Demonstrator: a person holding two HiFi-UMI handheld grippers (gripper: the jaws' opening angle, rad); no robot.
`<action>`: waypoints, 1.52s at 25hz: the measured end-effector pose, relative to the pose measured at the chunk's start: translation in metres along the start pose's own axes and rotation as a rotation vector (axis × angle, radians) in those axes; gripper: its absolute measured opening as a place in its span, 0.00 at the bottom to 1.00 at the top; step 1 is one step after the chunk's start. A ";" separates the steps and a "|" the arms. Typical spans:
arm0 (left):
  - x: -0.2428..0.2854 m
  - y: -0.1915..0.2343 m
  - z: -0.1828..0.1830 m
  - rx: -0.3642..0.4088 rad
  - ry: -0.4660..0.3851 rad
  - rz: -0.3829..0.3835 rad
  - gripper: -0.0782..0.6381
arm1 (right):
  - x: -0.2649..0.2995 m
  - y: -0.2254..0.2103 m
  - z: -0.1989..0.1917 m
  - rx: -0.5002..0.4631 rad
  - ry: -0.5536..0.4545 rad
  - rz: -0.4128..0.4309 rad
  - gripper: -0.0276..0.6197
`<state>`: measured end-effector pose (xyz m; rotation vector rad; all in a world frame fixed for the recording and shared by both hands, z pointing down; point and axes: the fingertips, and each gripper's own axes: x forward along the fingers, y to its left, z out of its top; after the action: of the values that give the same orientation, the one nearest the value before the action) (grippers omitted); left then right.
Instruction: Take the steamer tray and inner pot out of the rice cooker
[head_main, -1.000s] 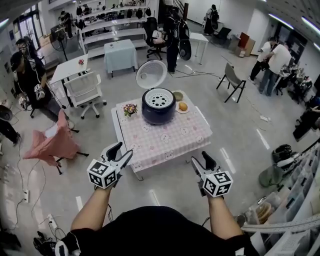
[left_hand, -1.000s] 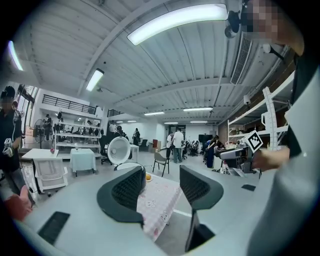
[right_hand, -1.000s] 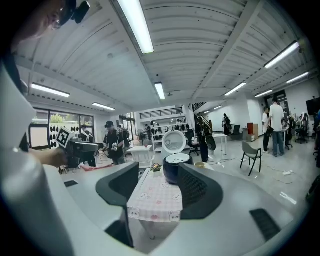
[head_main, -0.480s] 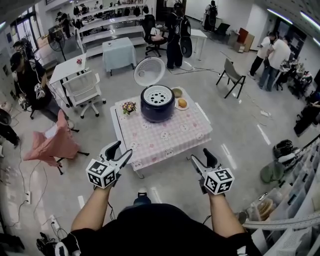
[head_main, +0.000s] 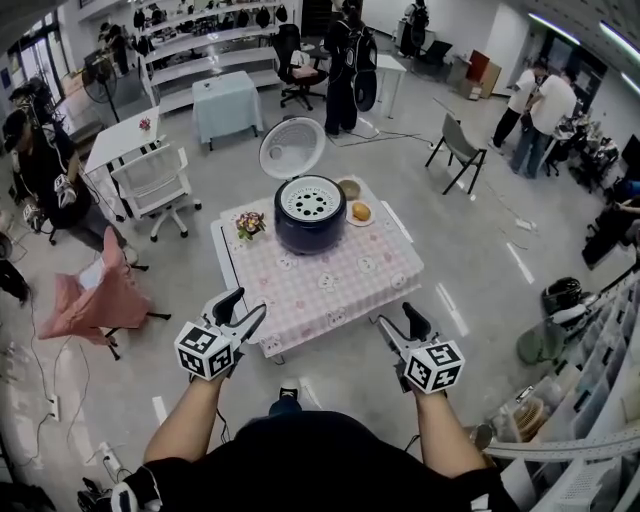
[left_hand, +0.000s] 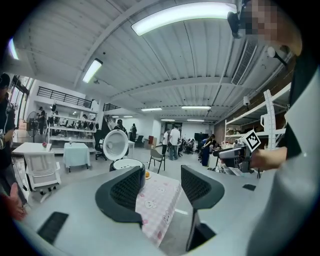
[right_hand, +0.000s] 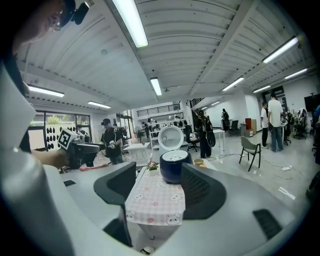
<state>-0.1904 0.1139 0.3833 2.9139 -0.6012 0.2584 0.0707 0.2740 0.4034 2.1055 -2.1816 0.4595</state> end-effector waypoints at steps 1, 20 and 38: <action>0.007 0.008 0.001 -0.002 0.000 -0.005 0.49 | 0.008 -0.002 0.003 -0.001 0.000 -0.003 0.50; 0.118 0.145 0.027 0.013 0.013 -0.153 0.49 | 0.137 -0.023 0.055 -0.004 -0.016 -0.109 0.49; 0.151 0.179 0.018 0.005 0.048 -0.198 0.49 | 0.189 -0.039 0.059 0.027 0.002 -0.136 0.53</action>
<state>-0.1233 -0.1090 0.4169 2.9345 -0.3014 0.3043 0.1075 0.0754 0.4027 2.2474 -2.0251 0.4815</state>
